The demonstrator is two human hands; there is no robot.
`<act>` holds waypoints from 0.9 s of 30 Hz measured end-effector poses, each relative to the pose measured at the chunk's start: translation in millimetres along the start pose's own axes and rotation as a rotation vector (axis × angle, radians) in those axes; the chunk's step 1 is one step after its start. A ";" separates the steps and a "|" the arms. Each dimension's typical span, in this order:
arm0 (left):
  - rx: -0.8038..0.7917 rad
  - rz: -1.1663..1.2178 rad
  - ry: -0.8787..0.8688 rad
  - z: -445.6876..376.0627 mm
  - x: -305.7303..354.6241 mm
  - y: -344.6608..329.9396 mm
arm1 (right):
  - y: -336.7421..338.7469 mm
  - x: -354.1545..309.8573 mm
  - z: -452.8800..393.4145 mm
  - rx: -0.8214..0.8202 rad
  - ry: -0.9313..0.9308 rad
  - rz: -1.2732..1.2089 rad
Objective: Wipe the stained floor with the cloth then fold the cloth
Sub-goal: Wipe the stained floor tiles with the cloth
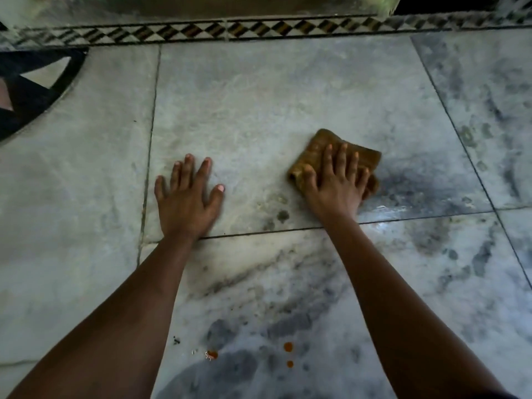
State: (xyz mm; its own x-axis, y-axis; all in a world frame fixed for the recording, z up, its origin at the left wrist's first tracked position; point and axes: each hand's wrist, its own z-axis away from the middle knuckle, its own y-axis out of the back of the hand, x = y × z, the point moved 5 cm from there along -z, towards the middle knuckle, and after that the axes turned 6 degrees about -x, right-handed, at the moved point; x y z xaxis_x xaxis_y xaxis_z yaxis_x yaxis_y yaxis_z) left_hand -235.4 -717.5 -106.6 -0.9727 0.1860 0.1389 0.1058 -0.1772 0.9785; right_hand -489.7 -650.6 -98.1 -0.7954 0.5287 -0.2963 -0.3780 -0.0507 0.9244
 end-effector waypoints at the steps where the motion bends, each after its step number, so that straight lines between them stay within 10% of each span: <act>1: 0.007 0.002 -0.003 0.2 0.1 -0.1 | -2.3 -11.6 -1.8 -0.018 0.034 0.014; 9: -0.011 -0.025 -0.004 0.2 1.1 0.2 | -28.4 -20.3 88.6 -0.094 0.509 0.226; 21: -0.012 0.001 0.014 3.4 3.6 2.6 | -4.2 -36.9 26.8 -0.164 0.292 0.144; 27: -0.178 0.076 0.027 -0.4 0.3 5.8 | 11.9 -30.0 77.0 -0.319 0.228 -0.307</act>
State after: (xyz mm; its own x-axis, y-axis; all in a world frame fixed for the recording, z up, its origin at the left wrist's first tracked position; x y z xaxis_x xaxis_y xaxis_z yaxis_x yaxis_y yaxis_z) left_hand -235.1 -718.9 -100.9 -0.9688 0.1396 0.2045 0.1432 -0.3579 0.9227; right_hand -433.9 -601.8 -59.7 -0.6942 0.3633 -0.6214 -0.7091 -0.1971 0.6770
